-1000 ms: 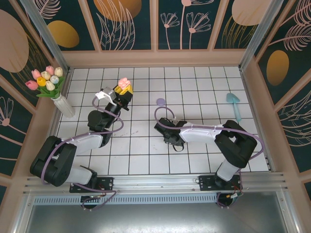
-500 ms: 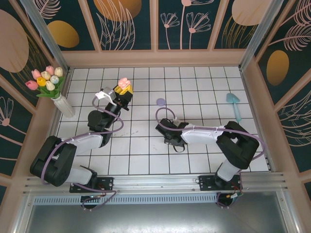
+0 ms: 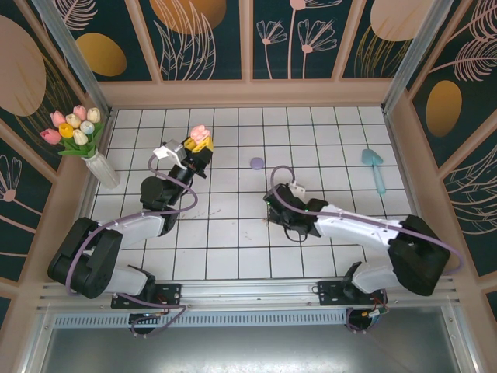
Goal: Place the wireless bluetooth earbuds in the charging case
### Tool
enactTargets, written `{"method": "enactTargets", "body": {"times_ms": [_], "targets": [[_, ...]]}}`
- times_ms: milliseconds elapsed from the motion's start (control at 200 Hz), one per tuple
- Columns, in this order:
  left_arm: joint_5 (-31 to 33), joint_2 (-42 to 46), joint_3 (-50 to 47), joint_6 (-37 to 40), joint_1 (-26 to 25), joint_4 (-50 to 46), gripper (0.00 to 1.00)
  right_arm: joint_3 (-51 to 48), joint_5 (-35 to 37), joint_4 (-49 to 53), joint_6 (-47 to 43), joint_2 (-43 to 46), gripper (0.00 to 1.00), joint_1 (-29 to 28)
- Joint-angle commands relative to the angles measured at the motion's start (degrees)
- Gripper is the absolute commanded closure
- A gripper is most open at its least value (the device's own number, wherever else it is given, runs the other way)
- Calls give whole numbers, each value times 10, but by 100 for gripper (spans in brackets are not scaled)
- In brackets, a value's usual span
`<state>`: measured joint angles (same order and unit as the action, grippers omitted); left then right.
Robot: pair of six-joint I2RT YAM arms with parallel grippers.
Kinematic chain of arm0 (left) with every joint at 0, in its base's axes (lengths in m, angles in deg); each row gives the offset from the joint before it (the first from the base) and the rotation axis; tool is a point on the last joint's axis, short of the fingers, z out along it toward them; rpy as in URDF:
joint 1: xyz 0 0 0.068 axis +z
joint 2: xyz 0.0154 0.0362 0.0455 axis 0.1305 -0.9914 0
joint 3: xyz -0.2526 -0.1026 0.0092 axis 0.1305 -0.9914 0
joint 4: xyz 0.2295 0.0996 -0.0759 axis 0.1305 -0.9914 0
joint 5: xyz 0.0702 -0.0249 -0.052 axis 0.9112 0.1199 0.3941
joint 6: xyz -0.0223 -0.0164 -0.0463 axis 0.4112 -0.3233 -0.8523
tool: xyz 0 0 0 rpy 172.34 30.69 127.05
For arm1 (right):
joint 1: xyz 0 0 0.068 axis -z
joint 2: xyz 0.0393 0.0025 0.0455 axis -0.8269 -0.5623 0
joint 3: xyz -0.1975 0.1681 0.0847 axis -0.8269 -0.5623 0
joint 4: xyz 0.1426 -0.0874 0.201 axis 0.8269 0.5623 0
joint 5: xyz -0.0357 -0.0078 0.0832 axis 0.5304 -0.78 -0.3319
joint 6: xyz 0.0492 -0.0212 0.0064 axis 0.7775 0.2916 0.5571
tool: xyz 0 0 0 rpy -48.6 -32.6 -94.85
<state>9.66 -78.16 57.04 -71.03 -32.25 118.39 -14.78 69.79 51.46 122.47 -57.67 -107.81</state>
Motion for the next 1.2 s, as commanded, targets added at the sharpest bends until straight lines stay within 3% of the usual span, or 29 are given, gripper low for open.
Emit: {"method": "enactTargets", "body": {"times_ms": [0,300,756,1191], "targets": [[-32,-1,13,-6,3,8,100,-4,-4,-30,-19,48,87,17],[-144,-27,36,-21,3,3,100,62,-65,-101,-108,124,87,81],[-277,-71,63,3,-5,12,100,208,-172,-210,-230,103,87,122],[-261,-73,102,107,-20,-47,100,198,-296,-348,-277,88,87,122]]}}
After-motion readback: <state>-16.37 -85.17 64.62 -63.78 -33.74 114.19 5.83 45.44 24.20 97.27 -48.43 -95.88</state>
